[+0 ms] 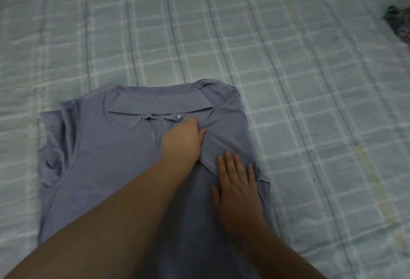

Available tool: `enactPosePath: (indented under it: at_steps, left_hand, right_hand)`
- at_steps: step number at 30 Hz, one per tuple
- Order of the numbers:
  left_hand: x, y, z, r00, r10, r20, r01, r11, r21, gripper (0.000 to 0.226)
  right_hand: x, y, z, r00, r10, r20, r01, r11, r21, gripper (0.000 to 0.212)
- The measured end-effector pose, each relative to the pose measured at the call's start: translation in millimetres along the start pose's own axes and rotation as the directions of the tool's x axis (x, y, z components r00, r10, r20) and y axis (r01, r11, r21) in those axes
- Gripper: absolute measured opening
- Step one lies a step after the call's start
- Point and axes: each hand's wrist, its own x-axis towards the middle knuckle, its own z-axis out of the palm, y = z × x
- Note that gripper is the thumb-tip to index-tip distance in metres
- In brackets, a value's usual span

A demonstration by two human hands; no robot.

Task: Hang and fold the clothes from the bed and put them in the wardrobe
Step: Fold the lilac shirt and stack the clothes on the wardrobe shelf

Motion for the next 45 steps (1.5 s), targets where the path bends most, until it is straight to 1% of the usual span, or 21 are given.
enactPosePath:
  at_steps: [2,4,7,12,16,19,21,23,24,26,28,30,31,33,34,35,36,38,41,43,45]
  left_hand:
    - [-3.1,-2.1,3.0,1.000,0.018,-0.010,-0.018,1.000,0.000,0.032]
    - [-8.5,-4.4,0.8,0.999,0.030,-0.025,-0.032,0.997,-0.066,0.032]
    - [-22.6,-20.6,-15.3,0.997,0.011,-0.078,-0.025,0.983,-0.180,0.035]
    - [-52.9,-100.6,-59.2,0.978,-0.134,-0.162,0.082,0.953,-0.293,0.021]
    - [-80.1,-200.7,-88.3,0.912,-0.279,-0.299,0.196,0.940,-0.278,0.032]
    - [-97.7,-277.9,-100.2,0.822,-0.402,-0.404,0.312,0.910,-0.271,0.043]
    - [-99.3,-314.8,-98.5,0.789,-0.542,-0.289,0.400,0.811,-0.428,0.046]
    - [-91.7,-332.3,-93.1,0.808,-0.586,-0.068,0.425,0.659,-0.620,0.046]
    - [-87.4,-332.8,-91.7,0.843,-0.538,0.001,0.405,0.633,-0.659,0.046]
    - [-77.6,-330.7,-87.2,0.910,-0.414,0.035,0.334,0.679,-0.653,0.055]
    - [-65.5,-328.1,-89.8,0.906,-0.408,0.113,0.380,0.666,-0.641,0.060]
    - [-55.8,-329.7,-98.3,0.871,-0.441,0.216,0.446,0.528,-0.723,0.029]
    - [-52.8,-333.2,-102.3,0.861,-0.428,0.275,0.453,0.401,-0.796,0.017]
    - [-54.0,-340.4,-109.6,0.870,-0.341,0.355,0.427,0.164,-0.889,0.020]
    - [-57.6,-344.8,-111.6,0.883,-0.308,0.354,0.400,0.099,-0.911,0.025]
    - [-62.6,-350.2,-112.2,0.892,-0.305,0.333,0.368,0.066,-0.927,0.029]
    - [-68.3,-355.2,-111.6,0.896,-0.330,0.296,0.337,0.072,-0.939,0.031]
    - [-79.5,-363.7,-108.3,0.875,-0.410,0.257,0.303,0.051,-0.952,0.024]
    - [-90.6,-368.8,-96.8,0.819,-0.460,0.343,0.304,-0.159,-0.939,0.021]
    - [-88.3,-372.2,-92.7,0.789,-0.487,0.375,0.314,-0.206,-0.927,0.021]
    - [-82.4,-374.0,-97.2,0.805,-0.441,0.397,0.319,-0.243,-0.916,0.013]
  right_hand:
    - [-0.8,1.0,3.4,1.000,-0.012,0.018,0.013,0.999,-0.039,0.069]
    - [-1.0,-1.3,2.0,1.000,0.007,0.015,-0.006,0.997,-0.078,0.067]
    - [-0.4,-23.8,-10.5,0.999,0.034,-0.039,-0.036,0.998,-0.055,0.065]
    - [19.3,-109.3,-23.5,0.988,-0.142,-0.055,0.144,0.989,0.032,0.068]
    - [45.1,-189.1,-8.7,0.971,-0.240,-0.011,0.240,0.966,0.101,0.066]
    - [61.9,-247.2,8.0,0.951,-0.309,-0.010,0.308,0.944,0.115,0.064]
    - [72.0,-279.1,20.0,0.931,-0.365,0.017,0.361,0.927,0.105,0.063]
    - [84.6,-301.8,32.1,0.907,-0.419,0.037,0.415,0.906,0.078,0.063]
    - [91.8,-309.6,37.3,0.902,-0.429,0.046,0.426,0.902,0.064,0.063]
    - [106.8,-319.4,46.4,0.908,-0.414,0.064,0.412,0.910,0.046,0.064]
    - [117.7,-321.9,55.3,0.918,-0.389,0.076,0.387,0.921,0.033,0.064]
    - [120.7,-321.1,57.6,0.924,-0.376,0.069,0.371,0.926,0.073,0.064]
    - [120.0,-320.2,57.1,0.927,-0.371,0.060,0.364,0.926,0.102,0.064]
    - [117.8,-319.0,53.8,0.936,-0.351,0.023,0.345,0.929,0.138,0.065]
    - [117.3,-319.7,51.6,0.939,-0.345,-0.004,0.342,0.929,0.144,0.066]
    - [117.3,-321.2,50.1,0.939,-0.344,-0.006,0.341,0.929,0.146,0.067]
    - [117.6,-323.1,49.8,0.937,-0.349,0.018,0.343,0.929,0.140,0.068]
    - [119.5,-326.5,53.6,0.926,-0.368,0.085,0.363,0.929,0.064,0.069]
    - [120.1,-332.8,62.6,0.917,-0.370,0.151,0.386,0.918,-0.096,0.071]
    - [119.7,-336.7,66.7,0.924,-0.349,0.156,0.368,0.922,-0.121,0.071]
    - [119.3,-338.9,65.5,0.931,-0.339,0.139,0.352,0.932,-0.089,0.069]
